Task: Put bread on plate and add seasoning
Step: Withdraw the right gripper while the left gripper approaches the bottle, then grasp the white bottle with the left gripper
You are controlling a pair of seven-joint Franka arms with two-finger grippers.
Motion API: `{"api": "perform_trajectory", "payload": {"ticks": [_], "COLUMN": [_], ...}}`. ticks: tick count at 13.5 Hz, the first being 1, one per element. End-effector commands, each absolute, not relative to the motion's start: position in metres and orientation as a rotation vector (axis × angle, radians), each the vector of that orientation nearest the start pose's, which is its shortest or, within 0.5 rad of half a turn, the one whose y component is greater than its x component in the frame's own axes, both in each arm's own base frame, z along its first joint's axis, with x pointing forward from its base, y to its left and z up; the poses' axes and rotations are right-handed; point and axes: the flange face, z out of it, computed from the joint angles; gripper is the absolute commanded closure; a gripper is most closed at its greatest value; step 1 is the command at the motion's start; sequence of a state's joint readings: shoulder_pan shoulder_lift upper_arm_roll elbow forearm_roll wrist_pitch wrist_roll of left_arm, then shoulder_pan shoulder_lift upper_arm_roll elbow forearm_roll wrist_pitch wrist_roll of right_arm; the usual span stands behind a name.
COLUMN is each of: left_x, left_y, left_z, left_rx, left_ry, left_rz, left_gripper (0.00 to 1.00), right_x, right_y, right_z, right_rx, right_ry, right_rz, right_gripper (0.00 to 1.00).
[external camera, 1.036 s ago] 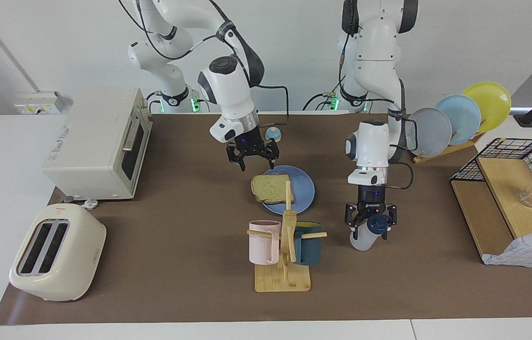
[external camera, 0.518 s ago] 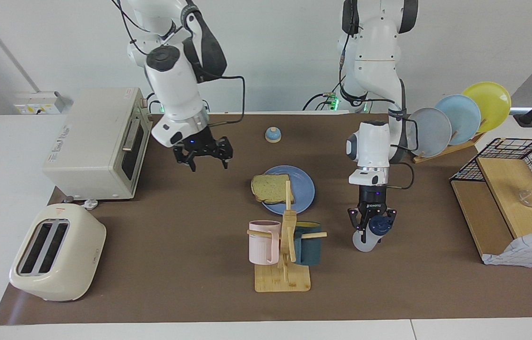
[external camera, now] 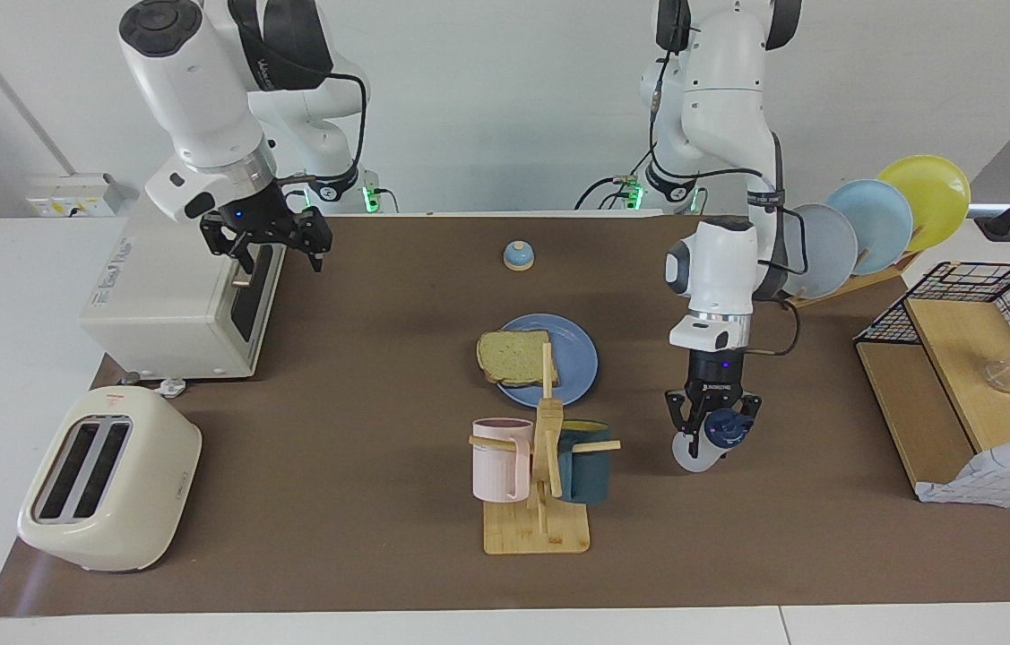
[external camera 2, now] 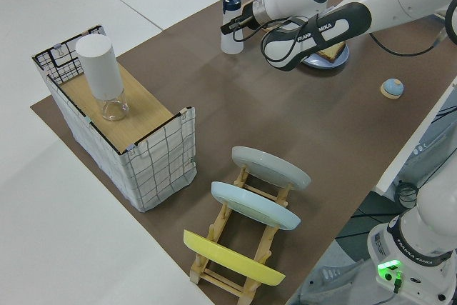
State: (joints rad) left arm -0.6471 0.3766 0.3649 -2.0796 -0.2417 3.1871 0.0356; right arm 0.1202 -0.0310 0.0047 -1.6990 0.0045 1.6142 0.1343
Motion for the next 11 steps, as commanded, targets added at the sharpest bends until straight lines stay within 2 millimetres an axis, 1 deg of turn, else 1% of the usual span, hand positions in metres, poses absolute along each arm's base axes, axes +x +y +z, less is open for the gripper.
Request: {"api": "perform_trajectory", "payload": {"ticks": [1,3,4,6,7,8,9,11], "left_x": [0.606,0.599,0.596,0.595,0.595,0.596,0.594,0.592], "left_y": [-0.165,-0.164,-0.162,-0.155,-0.155,-0.152,-0.15,-0.151], "left_z": [0.375,0.403,0.411,0.431,0.449,0.471,0.487,0.52], "left_rx": [-3.007,-3.058,-3.091,-3.126,-3.086,-3.007,-2.975,-2.964], "left_ry": [0.244,0.281,0.286,0.294,0.41,0.56,0.655,0.789], "left_rz": [-1.124,-1.06,-1.002,-0.932,-0.907,-0.883,-0.813,-0.684], "left_gripper": [1.0,1.0,1.0,1.0,1.0,1.0,1.0,1.0], "right_x": [0.528,0.533,0.535,0.534,0.534,0.533,0.534,0.534], "right_y": [0.056,0.032,0.027,0.028,0.03,0.033,0.03,0.026], "right_z": [0.587,0.591,0.593,0.595,0.595,0.595,0.599,0.598], "right_rx": [-3.159,-3.16,-3.16,-3.188,-3.193,-3.194,-3.193,-3.191], "right_ry": [0.024,0.034,0.022,0.004,-0.005,-0.012,-0.005,0.006], "right_rz": [0.152,0.156,0.153,0.164,0.164,0.173,0.166,0.186], "right_gripper": [0.0,0.0,0.0,0.0,0.0,0.0,0.0,0.0]}}
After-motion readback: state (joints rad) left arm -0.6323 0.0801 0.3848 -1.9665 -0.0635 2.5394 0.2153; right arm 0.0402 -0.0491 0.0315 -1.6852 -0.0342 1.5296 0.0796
